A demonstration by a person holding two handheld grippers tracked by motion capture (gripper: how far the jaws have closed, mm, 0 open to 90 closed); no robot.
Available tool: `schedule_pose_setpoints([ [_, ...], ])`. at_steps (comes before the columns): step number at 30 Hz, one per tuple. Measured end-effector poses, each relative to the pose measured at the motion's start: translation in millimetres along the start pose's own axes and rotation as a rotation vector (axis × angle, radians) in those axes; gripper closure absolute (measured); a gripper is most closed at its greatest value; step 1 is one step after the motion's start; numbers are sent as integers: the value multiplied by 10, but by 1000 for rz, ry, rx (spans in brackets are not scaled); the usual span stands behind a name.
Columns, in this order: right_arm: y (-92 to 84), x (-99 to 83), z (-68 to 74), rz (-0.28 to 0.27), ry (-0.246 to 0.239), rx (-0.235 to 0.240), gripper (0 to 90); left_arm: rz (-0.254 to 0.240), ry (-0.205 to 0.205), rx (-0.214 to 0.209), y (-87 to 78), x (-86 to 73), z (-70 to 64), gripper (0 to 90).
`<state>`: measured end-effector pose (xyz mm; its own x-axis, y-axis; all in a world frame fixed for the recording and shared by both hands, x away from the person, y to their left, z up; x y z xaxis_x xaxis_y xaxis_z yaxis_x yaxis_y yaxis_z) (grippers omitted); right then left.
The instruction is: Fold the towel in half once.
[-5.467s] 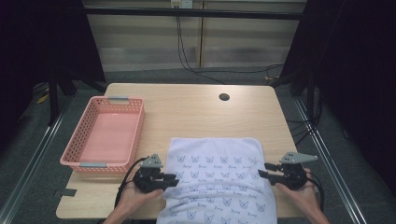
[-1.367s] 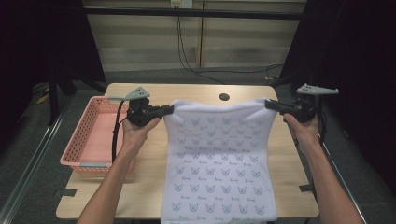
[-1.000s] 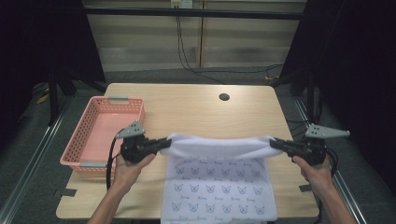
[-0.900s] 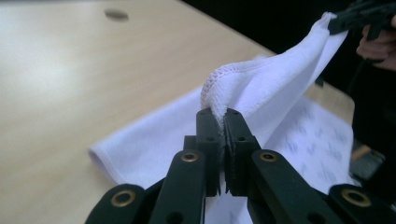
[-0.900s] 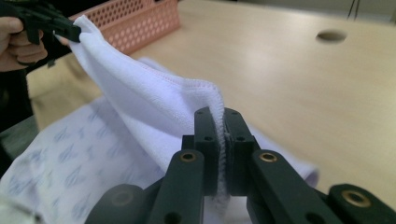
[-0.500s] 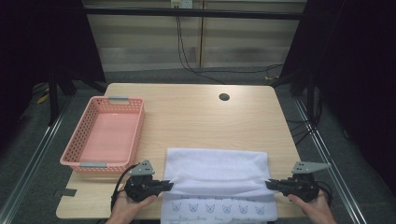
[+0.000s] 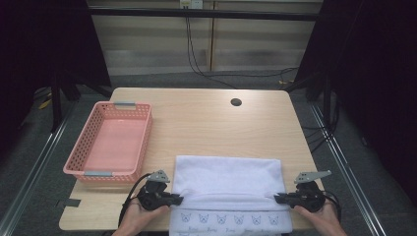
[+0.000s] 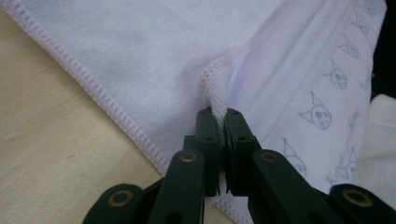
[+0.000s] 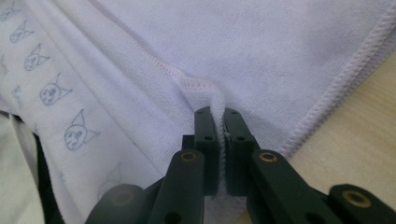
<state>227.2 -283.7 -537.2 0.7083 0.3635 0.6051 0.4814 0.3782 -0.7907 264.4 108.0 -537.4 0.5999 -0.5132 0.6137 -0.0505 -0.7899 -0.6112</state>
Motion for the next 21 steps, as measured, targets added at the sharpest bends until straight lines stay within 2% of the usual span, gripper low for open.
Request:
schedule_pose_setpoints([
  [7,92,112,-86,-23,17,-37,865,-26,-11,16,1,124,181,867],
  [9,116,139,-108,-29,39,-35,866,-20,4,45,8,178,228,868],
  [12,157,192,-153,-36,43,-47,866,-14,39,88,45,274,294,868],
  [16,211,261,-236,-47,53,-59,866,-33,12,90,72,383,414,870],
  [19,248,314,-295,-55,52,-74,866,-16,40,130,94,468,476,870],
  [21,280,355,-339,-62,44,-87,866,-32,33,133,112,520,533,870],
])
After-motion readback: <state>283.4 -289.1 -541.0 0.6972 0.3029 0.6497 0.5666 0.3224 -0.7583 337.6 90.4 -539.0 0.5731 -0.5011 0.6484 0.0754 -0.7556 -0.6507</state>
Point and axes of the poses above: each handheld gripper's, and its own axes: y roughly forward along the jaws, x roughly out of its top, z roughly to its left, the point moved 6 cm from there along y, roughly forward along the jaws, and after that the axes turned 13 degrees about -x, right-handed, at the moved point
